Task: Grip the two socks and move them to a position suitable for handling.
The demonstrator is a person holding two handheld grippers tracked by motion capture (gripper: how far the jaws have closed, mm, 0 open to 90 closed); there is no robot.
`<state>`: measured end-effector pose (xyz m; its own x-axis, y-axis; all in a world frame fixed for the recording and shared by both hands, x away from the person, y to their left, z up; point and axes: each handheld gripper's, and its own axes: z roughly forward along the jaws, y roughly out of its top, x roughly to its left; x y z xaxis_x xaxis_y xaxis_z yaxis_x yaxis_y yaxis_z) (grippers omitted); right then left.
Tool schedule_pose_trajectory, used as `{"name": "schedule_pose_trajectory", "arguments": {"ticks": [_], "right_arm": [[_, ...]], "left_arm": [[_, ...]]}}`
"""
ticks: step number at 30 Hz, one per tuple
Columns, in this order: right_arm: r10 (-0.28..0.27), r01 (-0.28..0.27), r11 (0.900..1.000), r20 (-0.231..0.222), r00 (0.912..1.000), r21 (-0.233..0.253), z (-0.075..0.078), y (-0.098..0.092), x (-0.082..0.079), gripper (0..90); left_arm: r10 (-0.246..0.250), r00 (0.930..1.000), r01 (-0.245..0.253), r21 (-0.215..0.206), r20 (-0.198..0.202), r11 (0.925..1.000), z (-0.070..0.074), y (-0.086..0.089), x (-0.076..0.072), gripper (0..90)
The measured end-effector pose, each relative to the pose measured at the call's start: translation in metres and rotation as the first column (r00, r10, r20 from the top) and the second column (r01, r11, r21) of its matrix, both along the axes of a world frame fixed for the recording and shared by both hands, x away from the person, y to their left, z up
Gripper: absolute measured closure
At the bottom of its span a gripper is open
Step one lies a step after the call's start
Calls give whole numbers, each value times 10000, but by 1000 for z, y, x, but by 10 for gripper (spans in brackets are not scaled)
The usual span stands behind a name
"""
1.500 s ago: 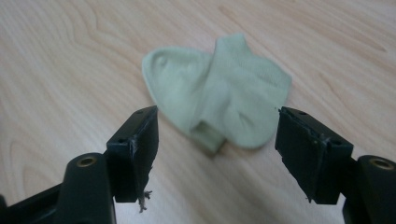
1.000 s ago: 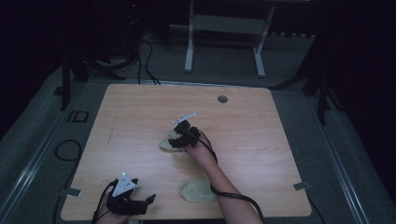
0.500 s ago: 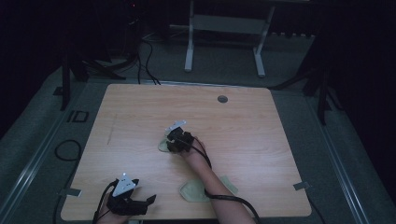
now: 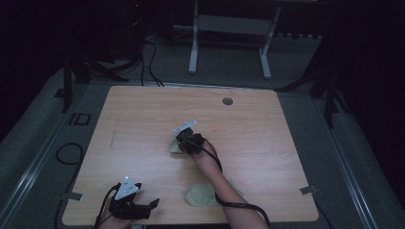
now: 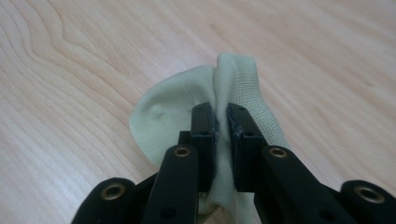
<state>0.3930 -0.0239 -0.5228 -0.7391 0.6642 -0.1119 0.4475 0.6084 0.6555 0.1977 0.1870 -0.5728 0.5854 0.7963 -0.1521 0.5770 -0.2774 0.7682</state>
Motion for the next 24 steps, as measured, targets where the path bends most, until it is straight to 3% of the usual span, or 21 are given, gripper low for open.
{"name": "schedule_pose_trajectory", "arguments": {"ticks": [10,14,17,22,24], "right_arm": [[-191,175,9992,462,9987,354,23,-39,-18,822],[-234,194,9984,748,9969,533,29,-56,-26,821],[-273,234,9988,956,9950,419,33,-68,-34,822],[-471,442,9984,879,9950,349,36,-91,-50,821],[-600,579,9981,1127,9918,217,36,-99,-56,820]], "left_arm": [[-157,9999,157,137,-2,9998,-1,-4,1,102],[-205,9998,205,-9,33,9998,-1,-5,0,112],[-192,9998,192,71,59,9998,-1,-6,0,112],[-132,9999,131,90,73,9999,0,-7,0,112],[-166,9998,164,210,105,9996,1,-8,0,113]]}}
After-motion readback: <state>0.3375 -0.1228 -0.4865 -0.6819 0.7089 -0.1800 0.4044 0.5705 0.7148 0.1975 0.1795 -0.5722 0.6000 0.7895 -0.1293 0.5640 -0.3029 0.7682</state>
